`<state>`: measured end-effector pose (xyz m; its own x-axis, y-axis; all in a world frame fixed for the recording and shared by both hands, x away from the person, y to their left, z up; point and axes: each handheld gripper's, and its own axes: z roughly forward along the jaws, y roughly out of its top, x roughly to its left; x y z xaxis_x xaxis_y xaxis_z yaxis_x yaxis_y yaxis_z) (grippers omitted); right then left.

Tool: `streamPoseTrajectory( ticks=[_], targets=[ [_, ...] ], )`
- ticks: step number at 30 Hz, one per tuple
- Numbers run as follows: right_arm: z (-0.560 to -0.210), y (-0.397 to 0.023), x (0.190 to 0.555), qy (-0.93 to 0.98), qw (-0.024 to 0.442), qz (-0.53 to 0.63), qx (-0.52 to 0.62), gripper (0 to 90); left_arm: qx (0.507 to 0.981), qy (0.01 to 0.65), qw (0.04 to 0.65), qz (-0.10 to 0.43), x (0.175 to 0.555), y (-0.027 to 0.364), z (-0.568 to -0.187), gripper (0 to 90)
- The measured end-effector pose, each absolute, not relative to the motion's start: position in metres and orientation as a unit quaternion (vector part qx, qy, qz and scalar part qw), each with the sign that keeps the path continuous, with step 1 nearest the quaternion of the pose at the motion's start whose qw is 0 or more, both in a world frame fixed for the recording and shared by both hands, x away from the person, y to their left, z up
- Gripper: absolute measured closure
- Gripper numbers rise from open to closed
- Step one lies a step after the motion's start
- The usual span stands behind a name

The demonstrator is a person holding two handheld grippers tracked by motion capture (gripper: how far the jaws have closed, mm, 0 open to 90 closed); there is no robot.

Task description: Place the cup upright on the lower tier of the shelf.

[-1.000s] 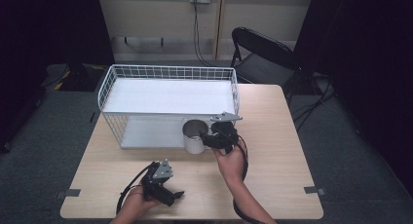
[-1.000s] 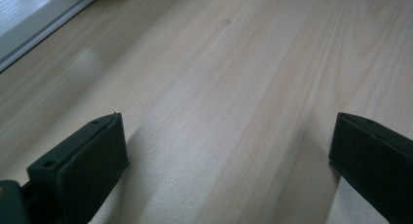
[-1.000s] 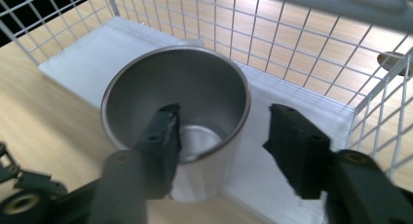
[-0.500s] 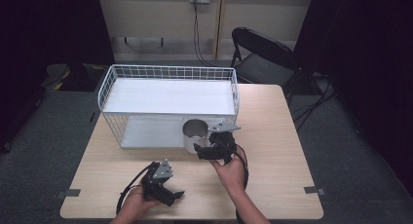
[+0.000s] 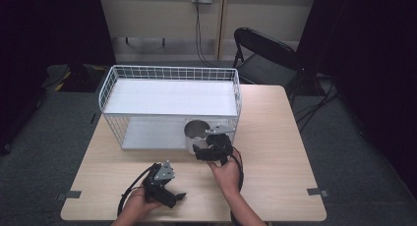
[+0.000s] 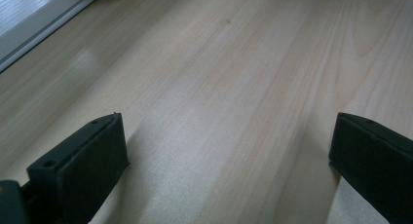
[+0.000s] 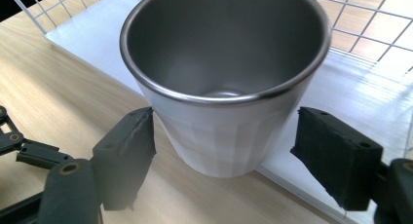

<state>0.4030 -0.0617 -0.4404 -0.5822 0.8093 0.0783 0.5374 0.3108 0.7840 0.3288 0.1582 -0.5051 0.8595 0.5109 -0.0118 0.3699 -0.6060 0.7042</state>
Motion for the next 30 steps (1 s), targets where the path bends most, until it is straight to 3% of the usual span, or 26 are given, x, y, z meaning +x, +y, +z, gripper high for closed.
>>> streamPoseTrajectory(
  ticks=[10,30],
  targets=[
    [-0.444,-0.056,0.405,0.79,0.188,0.401,0.424,26.8,0.891,0.247,0.369,0.095,0.329,0.158,-0.505,0.0],
    [-0.452,-0.048,0.413,0.779,0.184,0.411,0.437,55.7,0.891,0.247,0.369,0.095,0.329,0.158,-0.505,0.0]
  ],
)
